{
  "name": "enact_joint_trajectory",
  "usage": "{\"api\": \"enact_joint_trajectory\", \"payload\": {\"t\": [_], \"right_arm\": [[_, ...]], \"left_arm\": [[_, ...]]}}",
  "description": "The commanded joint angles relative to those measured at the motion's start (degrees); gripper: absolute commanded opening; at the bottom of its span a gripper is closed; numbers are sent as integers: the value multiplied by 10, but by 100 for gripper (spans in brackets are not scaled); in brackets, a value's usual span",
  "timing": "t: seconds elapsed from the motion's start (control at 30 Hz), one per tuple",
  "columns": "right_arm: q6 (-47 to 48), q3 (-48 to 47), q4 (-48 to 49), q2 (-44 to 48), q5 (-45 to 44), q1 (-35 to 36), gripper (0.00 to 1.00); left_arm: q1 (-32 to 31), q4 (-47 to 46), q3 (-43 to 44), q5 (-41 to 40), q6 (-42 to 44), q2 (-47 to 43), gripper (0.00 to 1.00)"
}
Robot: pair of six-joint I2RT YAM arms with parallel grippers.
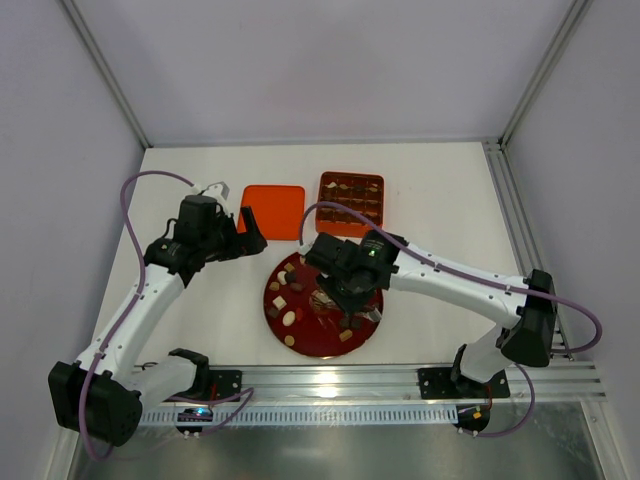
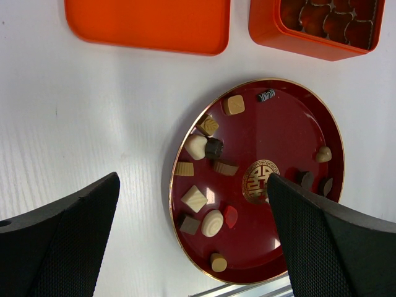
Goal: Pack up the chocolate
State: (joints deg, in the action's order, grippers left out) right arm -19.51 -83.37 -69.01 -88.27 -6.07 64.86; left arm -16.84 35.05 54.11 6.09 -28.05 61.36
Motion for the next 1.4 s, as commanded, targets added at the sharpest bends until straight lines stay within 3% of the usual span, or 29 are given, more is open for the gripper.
{"api": "enact_joint_trajectory", "payload": {"t": [0.0,0.27,0.63,0.97,1.37], "right_arm": [[15,-28,17,36,-3,-30,33],[63,-92,51,28,-3,-152,33],[110,-248,111,-136,43,-330,33],[109,-332,122,-239,54,-374,33],[104,-294,145,-249,73,-374,33]], "left_arm": [[3,-2,14,4,2,-8,100],[3,-3,15,9,1,-6,100],[3,-3,14,10,3,-4,100],[3,-4,14,9,2,-2,100],[3,-4,14,7,2,-1,100]]}}
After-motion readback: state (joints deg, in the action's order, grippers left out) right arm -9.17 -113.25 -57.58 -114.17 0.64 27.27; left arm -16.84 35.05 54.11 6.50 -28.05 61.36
